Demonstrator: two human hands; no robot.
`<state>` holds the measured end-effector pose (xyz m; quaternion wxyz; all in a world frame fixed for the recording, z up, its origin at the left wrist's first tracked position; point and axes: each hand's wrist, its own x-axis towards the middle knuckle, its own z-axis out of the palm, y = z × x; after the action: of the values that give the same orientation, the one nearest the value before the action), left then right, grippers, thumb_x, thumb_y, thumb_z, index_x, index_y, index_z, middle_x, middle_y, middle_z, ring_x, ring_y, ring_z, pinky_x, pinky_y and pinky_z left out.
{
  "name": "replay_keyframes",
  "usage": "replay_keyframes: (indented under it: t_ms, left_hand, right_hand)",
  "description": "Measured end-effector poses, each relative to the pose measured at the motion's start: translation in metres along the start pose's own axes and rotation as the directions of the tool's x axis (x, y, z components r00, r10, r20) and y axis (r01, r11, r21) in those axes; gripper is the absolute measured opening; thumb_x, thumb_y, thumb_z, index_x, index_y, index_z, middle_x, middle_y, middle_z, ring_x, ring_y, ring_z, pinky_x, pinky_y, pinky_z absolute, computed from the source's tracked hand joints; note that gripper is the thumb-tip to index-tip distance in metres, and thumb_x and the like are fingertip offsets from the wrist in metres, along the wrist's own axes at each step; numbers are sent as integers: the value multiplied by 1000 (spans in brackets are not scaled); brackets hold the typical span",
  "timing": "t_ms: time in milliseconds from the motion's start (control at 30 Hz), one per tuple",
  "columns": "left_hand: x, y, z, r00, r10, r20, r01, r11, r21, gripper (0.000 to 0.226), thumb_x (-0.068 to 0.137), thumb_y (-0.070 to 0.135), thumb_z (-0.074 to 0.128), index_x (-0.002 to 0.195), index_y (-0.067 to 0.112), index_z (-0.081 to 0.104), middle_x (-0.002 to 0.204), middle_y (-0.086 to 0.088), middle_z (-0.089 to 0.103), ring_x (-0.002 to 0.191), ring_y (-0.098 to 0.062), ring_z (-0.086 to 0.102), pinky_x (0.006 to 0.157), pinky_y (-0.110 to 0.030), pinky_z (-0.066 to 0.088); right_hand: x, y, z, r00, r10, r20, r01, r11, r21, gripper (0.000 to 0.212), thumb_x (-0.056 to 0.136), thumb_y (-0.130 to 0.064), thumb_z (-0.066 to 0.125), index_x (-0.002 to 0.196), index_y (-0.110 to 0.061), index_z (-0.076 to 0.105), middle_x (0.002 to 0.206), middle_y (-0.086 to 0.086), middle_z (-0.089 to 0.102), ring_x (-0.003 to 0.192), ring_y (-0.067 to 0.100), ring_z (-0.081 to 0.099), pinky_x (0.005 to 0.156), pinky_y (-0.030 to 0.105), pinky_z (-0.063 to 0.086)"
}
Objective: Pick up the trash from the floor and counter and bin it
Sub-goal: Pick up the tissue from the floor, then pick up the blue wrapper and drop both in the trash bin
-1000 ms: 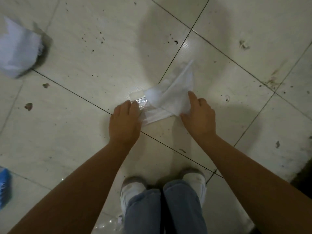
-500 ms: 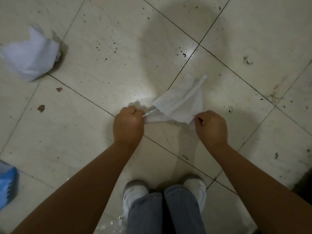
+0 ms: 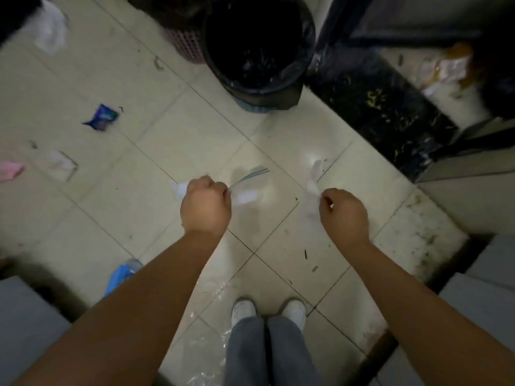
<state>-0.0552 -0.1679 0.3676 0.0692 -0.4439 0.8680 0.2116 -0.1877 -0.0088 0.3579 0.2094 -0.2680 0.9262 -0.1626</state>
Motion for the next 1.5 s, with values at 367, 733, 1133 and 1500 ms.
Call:
replay_keyframes:
  t_ms: [367,733,1133,1500]
  left_hand:
    - [127,92,-148,942,-282,-183,227,935,-274,25,97,10,48,112,2,66,110,-20,68,106,-33,58,80,-36,46]
    - [294,122,-88,753,-652,90,602,627,-495,29,97,9,47,124,4,56,121,-17,65,111,-32,59,89,-33,49]
    - [231,46,0,690,-630,357,714,672,-196,52,101,23,41,148,10,24,158,-8,21,149,-24,10,121,-36,17]
    - [-34,-13,-38,32,-950,310,914,-97,-393,48,98,20,45,142,3,35,149,-13,39,143,-28,26,117,-38,25]
  right_hand:
    - [165,-113,-145,981,-195,-7,194,970,149,21,91,1,50,104,4,66,100,26,68,93,36,61,71,23,35]
    - [356,-124,-78,870,-209,447,212,976,44,20,91,3,45,97,5,65,101,26,66,97,32,60,74,22,38]
    - [350,-146,-14,543,-254,801,642,740,-201,44,96,-14,47,137,-3,38,147,17,37,136,29,35,112,33,28]
    - [120,-276,11,-179,-335,925,982,0,190,55,97,-30,44,144,-9,25,156,15,19,145,30,10,120,36,14]
